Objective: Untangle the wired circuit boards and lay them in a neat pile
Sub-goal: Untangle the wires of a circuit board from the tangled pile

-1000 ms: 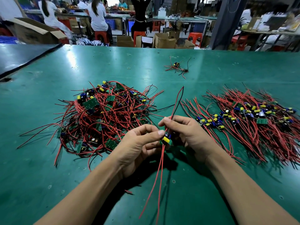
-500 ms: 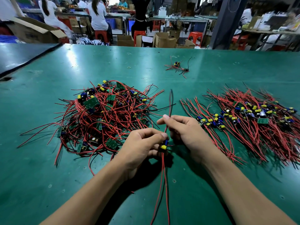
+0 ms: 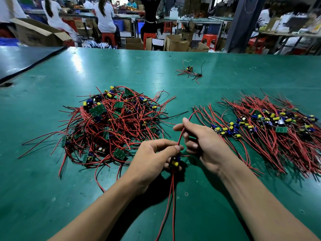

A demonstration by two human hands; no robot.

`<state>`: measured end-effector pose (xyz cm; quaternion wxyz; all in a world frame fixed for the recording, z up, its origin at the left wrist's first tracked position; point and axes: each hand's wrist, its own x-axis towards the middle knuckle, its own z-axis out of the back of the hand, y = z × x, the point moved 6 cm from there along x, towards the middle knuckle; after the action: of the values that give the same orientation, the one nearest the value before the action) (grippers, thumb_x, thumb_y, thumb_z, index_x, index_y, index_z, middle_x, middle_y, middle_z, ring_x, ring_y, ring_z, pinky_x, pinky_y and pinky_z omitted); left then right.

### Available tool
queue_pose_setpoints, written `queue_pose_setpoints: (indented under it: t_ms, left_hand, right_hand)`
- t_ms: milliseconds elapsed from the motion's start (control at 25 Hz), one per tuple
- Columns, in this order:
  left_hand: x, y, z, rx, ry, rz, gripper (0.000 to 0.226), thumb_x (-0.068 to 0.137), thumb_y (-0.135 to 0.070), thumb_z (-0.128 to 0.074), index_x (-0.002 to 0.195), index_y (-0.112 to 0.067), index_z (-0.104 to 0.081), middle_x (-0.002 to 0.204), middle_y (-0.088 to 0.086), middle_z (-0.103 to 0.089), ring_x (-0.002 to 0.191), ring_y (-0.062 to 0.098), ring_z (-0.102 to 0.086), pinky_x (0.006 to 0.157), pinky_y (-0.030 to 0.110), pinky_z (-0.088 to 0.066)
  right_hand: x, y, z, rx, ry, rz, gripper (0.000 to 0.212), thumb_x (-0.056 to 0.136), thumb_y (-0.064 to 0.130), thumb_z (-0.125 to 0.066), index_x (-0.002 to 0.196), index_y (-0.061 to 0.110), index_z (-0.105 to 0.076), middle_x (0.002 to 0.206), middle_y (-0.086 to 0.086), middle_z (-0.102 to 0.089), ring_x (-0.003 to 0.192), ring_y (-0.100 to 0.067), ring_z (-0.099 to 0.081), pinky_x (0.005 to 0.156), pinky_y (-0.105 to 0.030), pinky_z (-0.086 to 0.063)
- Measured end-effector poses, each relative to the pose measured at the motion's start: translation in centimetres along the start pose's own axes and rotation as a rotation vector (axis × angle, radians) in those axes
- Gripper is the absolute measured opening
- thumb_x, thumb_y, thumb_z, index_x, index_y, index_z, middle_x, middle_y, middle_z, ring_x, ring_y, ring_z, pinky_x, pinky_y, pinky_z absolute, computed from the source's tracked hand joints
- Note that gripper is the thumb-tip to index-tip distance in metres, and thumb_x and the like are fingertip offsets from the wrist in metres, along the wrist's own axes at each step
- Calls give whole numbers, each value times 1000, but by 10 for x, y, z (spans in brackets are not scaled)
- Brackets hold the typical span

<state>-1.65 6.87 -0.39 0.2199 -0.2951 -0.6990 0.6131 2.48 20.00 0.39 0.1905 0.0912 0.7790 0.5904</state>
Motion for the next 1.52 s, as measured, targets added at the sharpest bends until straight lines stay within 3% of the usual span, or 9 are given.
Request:
queue_pose_setpoints:
  t_ms: [120,240,440,720,920,1040,1280,1400,1520]
  left_hand:
    - [1,-2,2,4,-38,-40,13,91,-9,-64,83,-6,-73,69,11,-67,51,24,-65,49,27,-53]
    - [2,-2,3,-9,-43,-25,12,91,-7,-63,84,-4,-72,66,10,-66,50,23,-64,47,26,-53]
    - [1,0,1,14,-4,-9,11,89,-9,-66,84,-1,-71,69,11,-67,50,24,-65,46,24,-51]
    - [0,2,2,42,13,-9,12,89,-9,-67,86,2,-71,70,11,-65,52,27,-64,48,24,-51]
    - [0,1,3,26,3,15,11,88,-7,-67,86,3,-70,67,10,-65,49,26,-63,47,25,-50]
    - [0,2,3,-43,-3,58,12,89,-6,-65,90,5,-68,69,14,-67,48,24,-61,46,24,-49]
    - [-2,2,2,-28,5,55,10,90,-6,-64,87,3,-68,69,16,-67,49,22,-61,47,25,-50]
    - [-2,1,2,-20,-9,44,11,91,-7,-63,86,2,-67,69,15,-67,50,23,-62,46,25,-50]
    - [-2,1,3,-21,-16,37,13,92,-6,-61,86,5,-66,71,16,-66,51,23,-63,46,25,-50]
  right_hand:
    - [-7,-8,-12,-96,138,-23,27,90,34,-71,93,7,-77,72,-17,-56,51,-23,-52,49,-24,-46]
    - [-9,-10,-15,-112,145,-10,27,93,28,-69,96,2,-75,73,-15,-67,51,-22,-61,49,-27,-52]
    - [3,1,14,-105,-156,30,30,99,31,-59,88,10,-77,59,5,-35,40,-7,-24,42,-21,-15]
    - [4,1,12,456,-38,-172,48,99,34,-51,65,9,-75,57,5,-42,36,-5,-26,35,-17,-17]
    - [6,5,18,115,-96,4,45,96,43,-57,68,15,-78,59,8,-47,40,-5,-26,42,-20,-17]
    - [3,5,11,-94,-65,133,31,80,45,-70,80,15,-80,59,10,-49,43,-6,-29,44,-20,-17]
    - [-1,-5,11,-143,-30,63,28,82,30,-78,100,9,-76,49,3,-36,45,-12,-22,52,-31,-12]
    - [-4,-6,5,-166,61,45,24,81,28,-78,99,11,-77,57,-3,-44,52,-16,-29,49,-24,-30]
    - [-9,-8,-8,-165,210,19,13,85,21,-77,94,11,-76,75,-10,-64,61,-23,-52,59,-30,-52]
